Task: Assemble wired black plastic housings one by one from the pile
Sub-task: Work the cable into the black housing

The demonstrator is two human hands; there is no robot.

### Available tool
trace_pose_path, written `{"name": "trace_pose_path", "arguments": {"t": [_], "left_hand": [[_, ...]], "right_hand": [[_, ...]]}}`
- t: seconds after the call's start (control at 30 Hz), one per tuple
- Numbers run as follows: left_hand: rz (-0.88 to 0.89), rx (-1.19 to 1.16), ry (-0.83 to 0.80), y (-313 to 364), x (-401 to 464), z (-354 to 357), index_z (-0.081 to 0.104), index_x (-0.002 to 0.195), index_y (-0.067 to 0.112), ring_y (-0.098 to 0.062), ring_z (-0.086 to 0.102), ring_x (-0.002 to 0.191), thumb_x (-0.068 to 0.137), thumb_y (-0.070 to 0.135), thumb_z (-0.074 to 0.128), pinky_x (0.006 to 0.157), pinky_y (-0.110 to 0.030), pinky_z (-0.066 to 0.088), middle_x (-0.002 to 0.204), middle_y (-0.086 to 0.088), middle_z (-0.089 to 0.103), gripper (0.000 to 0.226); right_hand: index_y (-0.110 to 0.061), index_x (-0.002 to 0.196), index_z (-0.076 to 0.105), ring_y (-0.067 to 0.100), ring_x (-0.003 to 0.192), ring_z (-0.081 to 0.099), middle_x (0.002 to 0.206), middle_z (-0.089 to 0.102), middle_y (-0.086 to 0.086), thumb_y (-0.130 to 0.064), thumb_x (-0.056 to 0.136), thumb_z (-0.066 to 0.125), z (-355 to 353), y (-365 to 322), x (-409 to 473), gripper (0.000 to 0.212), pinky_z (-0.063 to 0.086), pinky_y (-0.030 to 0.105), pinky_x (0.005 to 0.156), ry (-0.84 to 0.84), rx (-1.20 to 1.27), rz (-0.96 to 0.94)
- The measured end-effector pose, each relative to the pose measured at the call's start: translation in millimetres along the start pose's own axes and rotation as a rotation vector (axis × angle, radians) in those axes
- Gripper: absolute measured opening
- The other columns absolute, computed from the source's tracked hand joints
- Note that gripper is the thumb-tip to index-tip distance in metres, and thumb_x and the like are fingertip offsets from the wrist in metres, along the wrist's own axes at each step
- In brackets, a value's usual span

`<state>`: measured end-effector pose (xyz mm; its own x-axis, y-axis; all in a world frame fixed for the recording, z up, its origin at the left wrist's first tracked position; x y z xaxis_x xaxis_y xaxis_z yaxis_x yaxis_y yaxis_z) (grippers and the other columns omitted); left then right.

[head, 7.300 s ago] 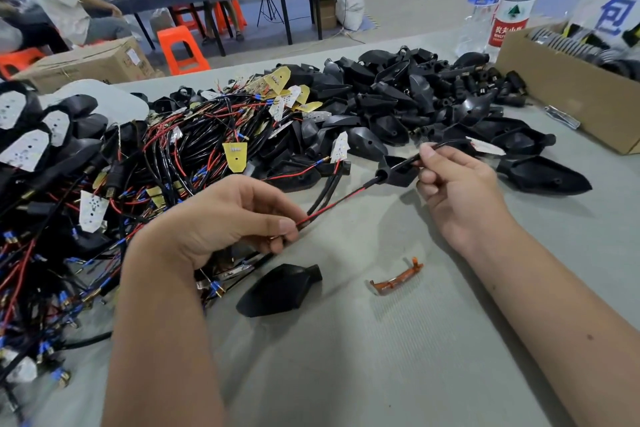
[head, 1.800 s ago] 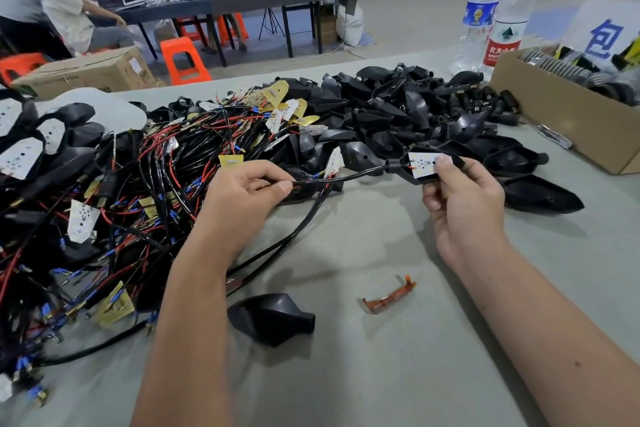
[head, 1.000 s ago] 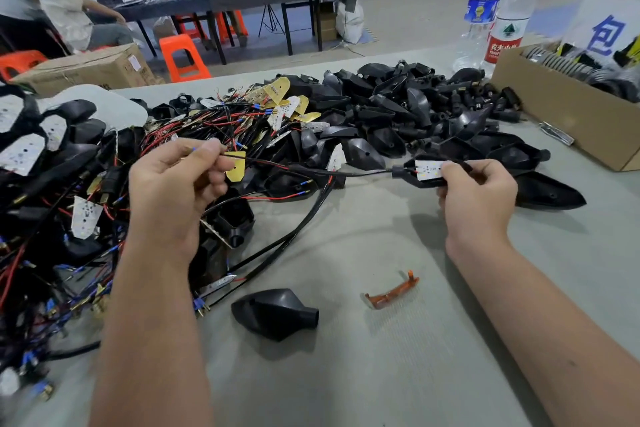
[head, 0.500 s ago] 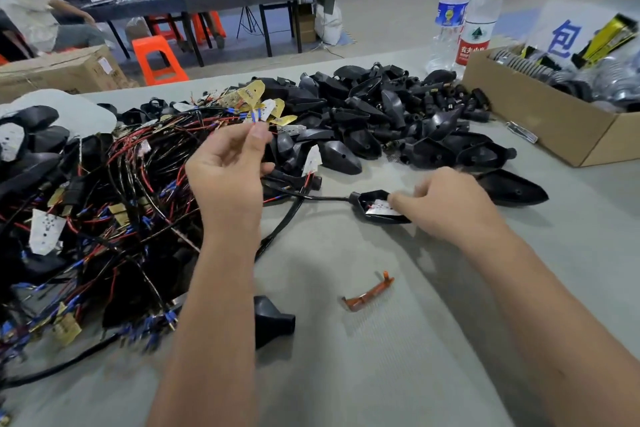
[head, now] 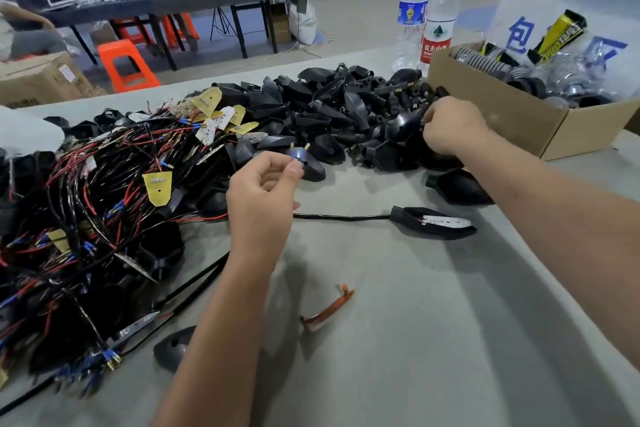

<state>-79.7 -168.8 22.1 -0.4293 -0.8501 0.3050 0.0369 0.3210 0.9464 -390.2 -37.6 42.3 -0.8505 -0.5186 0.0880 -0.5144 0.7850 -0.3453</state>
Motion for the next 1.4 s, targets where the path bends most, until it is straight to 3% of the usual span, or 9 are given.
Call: {"name": "trace_pose_path", "arguments": {"t": [0.27, 0.4, 0.53, 0.63, 0.77, 0.9, 1.1, 1.33, 1.4], "left_hand": [[-0.077, -0.058, 0.222, 0, 2, -37, 0.072, 0.092, 0.013, -0.007, 0.061, 0.064, 0.097, 0.015, 0.069, 0.063, -0.026, 0.054, 0.075, 0.001, 0.070, 0.006], [-0.242, -0.397, 0.313, -12, 3, -49, 0.068, 0.092, 0.014, -0.010, 0.061, 0.061, 0.101, 0.014, 0.064, 0.059, -0.022, 0.053, 0.072, 0.004, 0.067, 0.010], [-0.305, -0.479, 0.341, -17, 1, -55, 0.063, 0.093, 0.018, -0.009, 0.061, 0.055, 0.106, 0.020, 0.057, 0.055, -0.021, 0.053, 0.076, 0.004, 0.061, 0.013], [-0.322, -0.463, 0.373, -21, 2, -63, 0.062, 0.093, 0.019, -0.008, 0.062, 0.054, 0.105, 0.021, 0.059, 0.054, -0.020, 0.053, 0.077, 0.003, 0.062, 0.012], [-0.298, -0.428, 0.405, -22, 5, -78, 0.066, 0.092, 0.020, -0.009, 0.067, 0.061, 0.103, 0.021, 0.063, 0.058, -0.020, 0.055, 0.076, 0.005, 0.067, 0.011], [-0.250, -0.361, 0.434, -20, 8, -94, 0.068, 0.089, 0.022, -0.006, 0.061, 0.062, 0.101, 0.020, 0.065, 0.057, -0.018, 0.049, 0.078, 0.004, 0.072, 0.012], [-0.272, -0.384, 0.479, -27, 9, -112, 0.068, 0.097, 0.020, -0.008, 0.060, 0.060, 0.100, 0.019, 0.066, 0.053, -0.018, 0.048, 0.082, 0.001, 0.073, 0.004], [-0.255, -0.365, 0.496, -26, 7, -117, 0.069, 0.089, 0.022, -0.007, 0.063, 0.062, 0.099, 0.018, 0.068, 0.053, -0.017, 0.049, 0.084, 0.000, 0.074, 0.011], [-0.249, -0.370, 0.502, -27, 7, -117, 0.069, 0.092, 0.020, -0.008, 0.063, 0.063, 0.099, 0.016, 0.068, 0.055, -0.018, 0.050, 0.084, -0.002, 0.073, 0.008]], "right_hand": [[0.002, 0.121, 0.067, 0.039, 0.115, 0.062, 0.122, 0.068, 0.017, -0.038, 0.091, 0.078, 24, -3, 18, 0.051, 0.053, 0.045, 0.099, -0.190, 0.030, -0.043], [-0.003, 0.101, 0.063, 0.032, 0.093, 0.060, 0.098, 0.064, 0.013, -0.041, 0.091, 0.078, 24, 7, 19, 0.042, 0.049, 0.039, 0.075, -0.132, 0.072, -0.037], [-0.013, 0.139, 0.052, 0.039, 0.132, 0.048, 0.141, 0.055, 0.020, -0.045, 0.098, 0.065, 29, 5, 18, 0.053, 0.046, 0.044, 0.103, -0.139, 0.014, -0.048], [-0.009, 0.130, 0.056, 0.039, 0.125, 0.055, 0.134, 0.062, 0.019, -0.045, 0.097, 0.065, 30, 2, 19, 0.050, 0.047, 0.042, 0.097, -0.130, -0.006, -0.050], [-0.008, 0.144, 0.049, 0.042, 0.137, 0.044, 0.149, 0.050, 0.020, -0.052, 0.100, 0.057, 33, 13, 16, 0.063, 0.039, 0.046, 0.112, -0.184, -0.008, 0.029], [0.004, 0.140, 0.051, 0.040, 0.129, 0.051, 0.142, 0.054, 0.021, -0.035, 0.096, 0.072, 30, 19, 17, 0.062, 0.044, 0.044, 0.102, -0.185, 0.269, 0.063], [-0.016, 0.086, 0.078, 0.023, 0.109, 0.062, 0.104, 0.072, 0.002, -0.019, 0.079, 0.090, 17, 40, 15, 0.014, 0.043, 0.029, 0.086, -0.023, 0.573, 0.219], [-0.022, 0.095, 0.072, 0.017, 0.096, 0.066, 0.094, 0.070, -0.004, -0.043, 0.093, 0.072, -43, 16, -15, 0.021, 0.054, 0.040, 0.090, 0.444, 0.547, -0.004], [-0.019, 0.095, 0.070, 0.013, 0.084, 0.064, 0.092, 0.070, -0.003, -0.048, 0.100, 0.061, -45, -21, -35, 0.031, 0.053, 0.037, 0.081, 0.369, 0.604, -0.195]]}}
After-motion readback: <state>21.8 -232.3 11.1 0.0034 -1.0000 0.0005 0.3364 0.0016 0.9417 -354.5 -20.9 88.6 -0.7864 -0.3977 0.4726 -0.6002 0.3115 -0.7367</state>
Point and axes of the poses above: each hand's wrist, its own x-axis towards the middle knuckle, its own z-axis out of the palm, y = z × x, the point moved 10 cm from there along x, towards the middle knuckle
